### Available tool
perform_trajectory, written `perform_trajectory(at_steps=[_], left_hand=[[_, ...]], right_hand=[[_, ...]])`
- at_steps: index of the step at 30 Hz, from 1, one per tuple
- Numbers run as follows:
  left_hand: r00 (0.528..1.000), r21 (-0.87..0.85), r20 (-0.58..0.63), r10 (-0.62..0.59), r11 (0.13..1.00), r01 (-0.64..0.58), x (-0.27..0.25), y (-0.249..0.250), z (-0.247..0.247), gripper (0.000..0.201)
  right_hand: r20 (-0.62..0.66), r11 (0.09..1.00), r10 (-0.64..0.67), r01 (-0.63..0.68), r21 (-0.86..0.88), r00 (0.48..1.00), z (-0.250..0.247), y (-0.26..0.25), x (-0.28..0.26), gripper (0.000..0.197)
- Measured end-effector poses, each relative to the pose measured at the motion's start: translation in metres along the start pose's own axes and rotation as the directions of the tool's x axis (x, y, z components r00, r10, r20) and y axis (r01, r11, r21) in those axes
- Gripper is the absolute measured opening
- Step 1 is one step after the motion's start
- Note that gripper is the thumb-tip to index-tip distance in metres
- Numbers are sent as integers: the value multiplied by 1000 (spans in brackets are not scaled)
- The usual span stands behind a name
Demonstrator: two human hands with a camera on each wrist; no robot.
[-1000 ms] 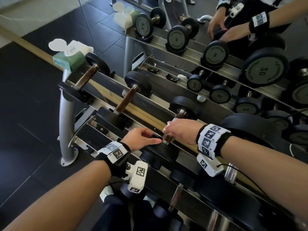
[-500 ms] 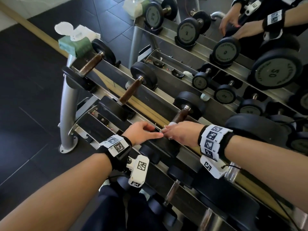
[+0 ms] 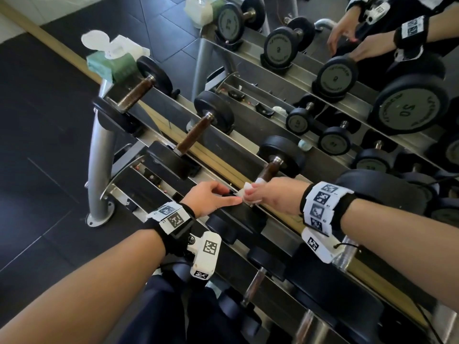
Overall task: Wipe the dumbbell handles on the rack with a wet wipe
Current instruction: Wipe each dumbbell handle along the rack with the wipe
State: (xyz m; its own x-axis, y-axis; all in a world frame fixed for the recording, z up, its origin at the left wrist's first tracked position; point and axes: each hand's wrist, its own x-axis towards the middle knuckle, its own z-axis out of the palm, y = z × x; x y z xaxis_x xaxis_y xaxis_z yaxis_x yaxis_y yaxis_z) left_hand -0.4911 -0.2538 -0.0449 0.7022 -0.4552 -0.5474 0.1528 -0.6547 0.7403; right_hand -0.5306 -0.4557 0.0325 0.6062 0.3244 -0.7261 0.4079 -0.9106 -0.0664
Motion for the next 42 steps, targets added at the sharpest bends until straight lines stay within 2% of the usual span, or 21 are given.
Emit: perform_trajectory(at_steps=[2,5,8,11,13,16,19,22,24,27,28,30,32,34,36,39,42], left_hand=[[1000,-21,7,-9,1000,9,0,-1,0,53],[1000,-27,13,-11,1000,11,0,-1,0,53],[1000,-21,13,-6,1000,7,0,0,0,53],[1000,-12,14,-5,1000,5,0,0,0,53],[1000,-5,10,-5,1000,5,0,0,0,52],[1000,-8,18,-5,1000,5,1,0,0,52],[1000,-21,30,-2,1000,3,1,0,0,52],[1000,-27,21,-2,1000,3,3,0,0,51],[1000,-30,17,1,1000,0,4,0,0,50],[1000,-32,24,4,999,-3,5,-1,1,47],[1000,-28,29,4,1000,-3,5,-1,0,45],[999,-19,46,4,1000,-3,5,0,-2,43],[997,-3,71,10,1000,-10,6,1,-5,42],[995,9,99,20,1000,-21,7,2,-8,42],[991,18,134,25,999,-28,7,5,-11,39],[979,38,204,22,999,-31,9,11,-16,36],[968,42,253,2,999,-14,12,16,-21,45]], right_hand=[[-122,994,69,-58,90,990,-3,18,-7,51],[-199,984,176,-165,75,964,-6,40,-11,63],[-216,982,185,-172,74,959,1,39,-8,71],[-116,992,83,-71,102,990,15,24,-9,74],[-22,999,24,-23,22,999,21,15,-9,79],[-41,997,74,-74,15,996,17,17,-13,83],[-162,982,187,-178,69,969,6,30,-18,71],[-136,971,239,-234,47,962,2,36,-16,69],[-118,977,215,-213,28,970,3,31,-17,68],[-53,995,97,-96,29,994,11,16,-20,63],[-53,993,82,-77,85,995,14,12,-21,57],[-110,946,156,-116,304,982,15,8,-26,44],[-218,851,304,-161,500,927,14,9,-34,35],[-265,742,455,-198,640,850,15,12,-43,32],[-229,592,597,-230,772,769,21,12,-48,30],[-151,377,774,-255,890,615,37,8,-46,28],[-131,236,885,-190,953,446,52,2,-34,28]])
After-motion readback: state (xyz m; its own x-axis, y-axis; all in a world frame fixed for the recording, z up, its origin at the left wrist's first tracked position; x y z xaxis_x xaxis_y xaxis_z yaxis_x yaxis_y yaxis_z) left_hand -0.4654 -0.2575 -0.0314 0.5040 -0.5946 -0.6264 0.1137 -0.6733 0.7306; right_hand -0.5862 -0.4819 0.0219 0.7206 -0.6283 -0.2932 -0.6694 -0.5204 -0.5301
